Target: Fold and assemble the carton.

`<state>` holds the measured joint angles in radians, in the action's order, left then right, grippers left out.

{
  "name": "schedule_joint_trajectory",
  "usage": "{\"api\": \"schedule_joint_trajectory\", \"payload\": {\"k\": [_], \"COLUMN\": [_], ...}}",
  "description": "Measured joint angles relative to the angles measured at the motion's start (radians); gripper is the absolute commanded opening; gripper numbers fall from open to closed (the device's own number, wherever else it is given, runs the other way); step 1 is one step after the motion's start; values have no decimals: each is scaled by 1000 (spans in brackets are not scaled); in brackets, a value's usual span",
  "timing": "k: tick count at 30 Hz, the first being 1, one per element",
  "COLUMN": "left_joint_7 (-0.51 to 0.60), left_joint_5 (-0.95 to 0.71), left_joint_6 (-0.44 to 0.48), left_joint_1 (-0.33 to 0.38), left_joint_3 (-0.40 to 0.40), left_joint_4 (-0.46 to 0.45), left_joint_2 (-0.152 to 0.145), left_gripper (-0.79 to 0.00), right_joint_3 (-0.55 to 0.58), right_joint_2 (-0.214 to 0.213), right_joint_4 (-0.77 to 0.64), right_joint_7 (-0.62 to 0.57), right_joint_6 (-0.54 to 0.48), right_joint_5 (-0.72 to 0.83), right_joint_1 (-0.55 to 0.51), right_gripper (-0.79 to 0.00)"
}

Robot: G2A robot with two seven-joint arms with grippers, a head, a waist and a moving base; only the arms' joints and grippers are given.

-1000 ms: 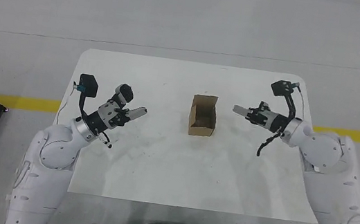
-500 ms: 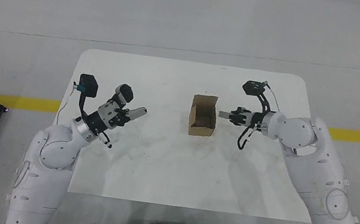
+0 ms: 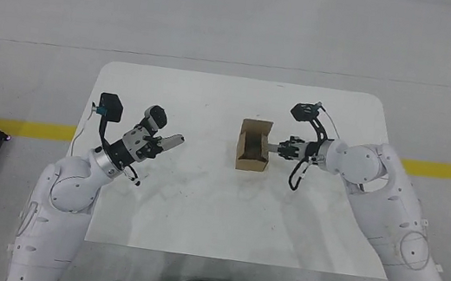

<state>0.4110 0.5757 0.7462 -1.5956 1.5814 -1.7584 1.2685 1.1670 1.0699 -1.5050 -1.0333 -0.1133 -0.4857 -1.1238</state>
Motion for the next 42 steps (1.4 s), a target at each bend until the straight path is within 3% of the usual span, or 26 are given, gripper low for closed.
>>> {"api": "schedule_joint_trajectory", "payload": {"k": [3,9,11,19,21,22,23,24,31,36,42], "left_joint_7": [0,0,0,0,0,0,0,0,-5,-100,-14], "left_joint_5": [0,0,0,0,0,0,0,0,25,340,595], "left_joint_6": [0,0,0,0,0,0,0,0,-11,-107,-297], "left_joint_1": [0,0,0,0,0,0,0,0,-1,-43,-68], "left_joint_3": [0,0,0,0,0,0,0,0,7,18,-92], "left_joint_4": [0,0,0,0,0,0,0,0,-7,-55,-84], "left_joint_2": [0,0,0,0,0,0,0,0,-2,-5,0], "left_gripper": [0,0,0,0,0,0,0,0,0,0,0], "right_joint_3": [-26,-76,-89,-119,-113,-106,-101,-94,32,142,227], "right_joint_2": [5,14,16,21,19,18,16,15,-5,-25,-41], "right_joint_4": [19,19,10,-25,-43,-57,-68,-78,-132,-156,-215], "right_joint_7": [-3,-4,3,37,49,55,55,55,37,3,-12], "right_joint_6": [20,36,45,106,111,113,114,114,76,11,-27], "right_joint_5": [-14,-24,-40,-103,-106,-106,-105,-98,63,162,214], "right_joint_1": [18,40,40,36,27,18,10,1,-74,-125,-200], "right_gripper": [-262,-748,-785,-785,-551,-474,-456,-363,-397,-400,-394]}}
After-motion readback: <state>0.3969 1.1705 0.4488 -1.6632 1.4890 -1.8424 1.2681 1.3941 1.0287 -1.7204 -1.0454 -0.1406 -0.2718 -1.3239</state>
